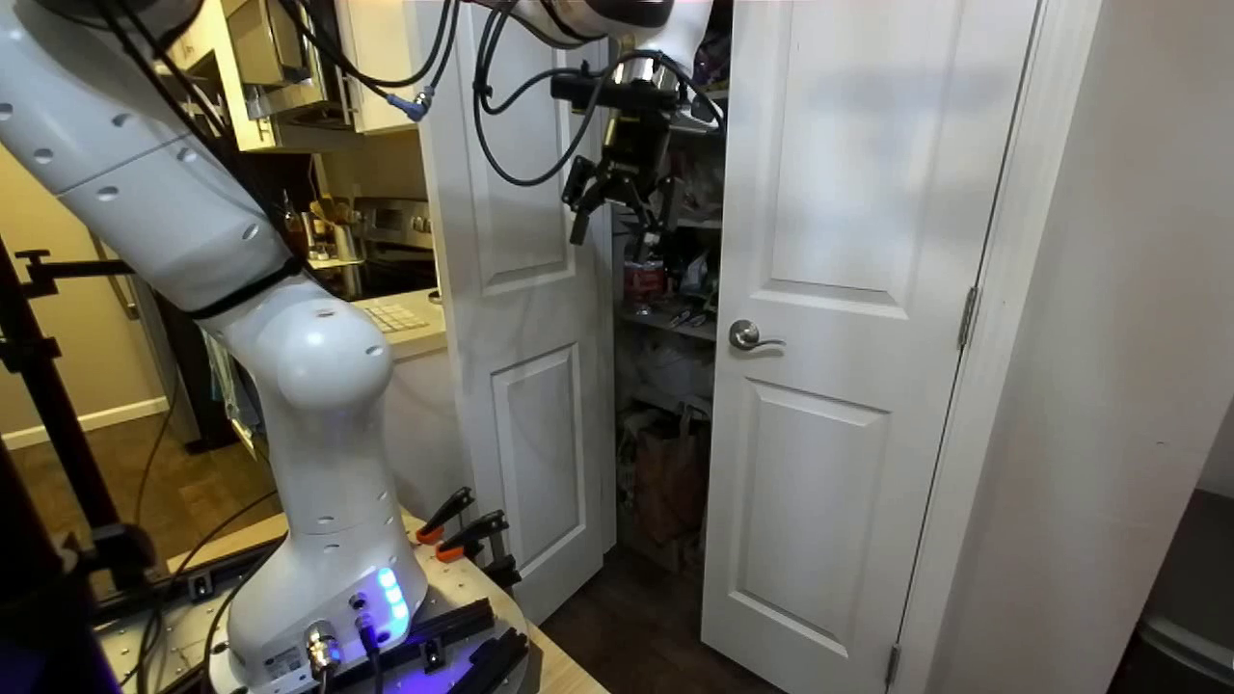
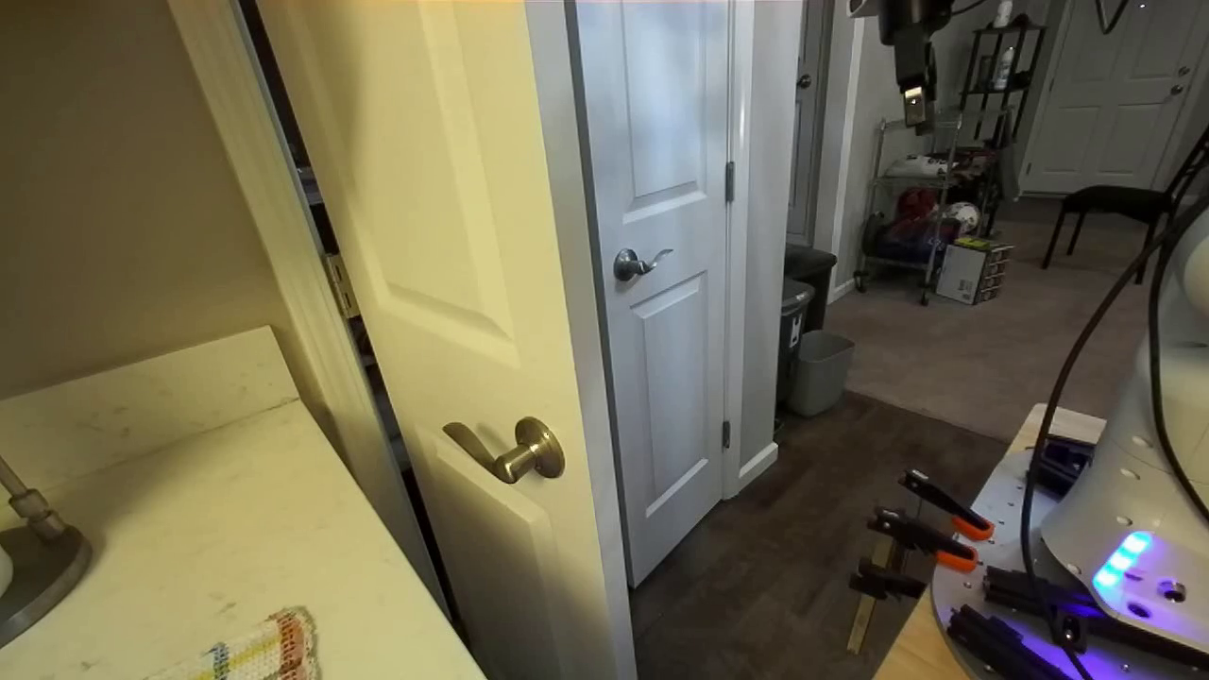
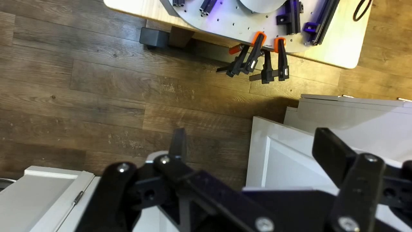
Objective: Close the door on the left
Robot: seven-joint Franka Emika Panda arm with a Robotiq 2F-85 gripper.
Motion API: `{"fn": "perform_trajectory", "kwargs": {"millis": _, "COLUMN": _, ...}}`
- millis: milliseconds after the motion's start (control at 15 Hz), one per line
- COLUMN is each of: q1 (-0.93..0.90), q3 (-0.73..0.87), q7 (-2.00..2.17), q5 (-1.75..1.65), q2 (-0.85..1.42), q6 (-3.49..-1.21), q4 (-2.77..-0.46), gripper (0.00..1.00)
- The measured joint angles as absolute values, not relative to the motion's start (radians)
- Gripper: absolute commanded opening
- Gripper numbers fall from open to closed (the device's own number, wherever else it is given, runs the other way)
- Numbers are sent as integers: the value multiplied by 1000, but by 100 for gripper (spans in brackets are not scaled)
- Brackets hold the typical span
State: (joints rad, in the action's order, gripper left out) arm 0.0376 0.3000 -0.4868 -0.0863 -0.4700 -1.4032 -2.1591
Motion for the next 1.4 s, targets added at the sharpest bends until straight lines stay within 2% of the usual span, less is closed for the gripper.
{"fn": "perform_trajectory", "kwargs": {"millis": 533, "q1": 53, "q3": 229, "q7": -349, "q5": -32, "q2": -670, "q6": -1403, "q4": -2339, "gripper": 100}}
{"fn": "perform_trajectory", "kwargs": {"millis": 867, "q1": 42, "q3": 131, "q7": -225, "q5": 91, "q2": -808, "q6": -1438, "q4": -2500, "gripper": 100}}
{"fn": "perform_trajectory", "kwargs": {"millis": 1400, "q1": -159, "q3": -97, "q7": -216, "q5": 218, "q2": -804, "q6": -1546, "q4": -2573, "gripper": 100}}
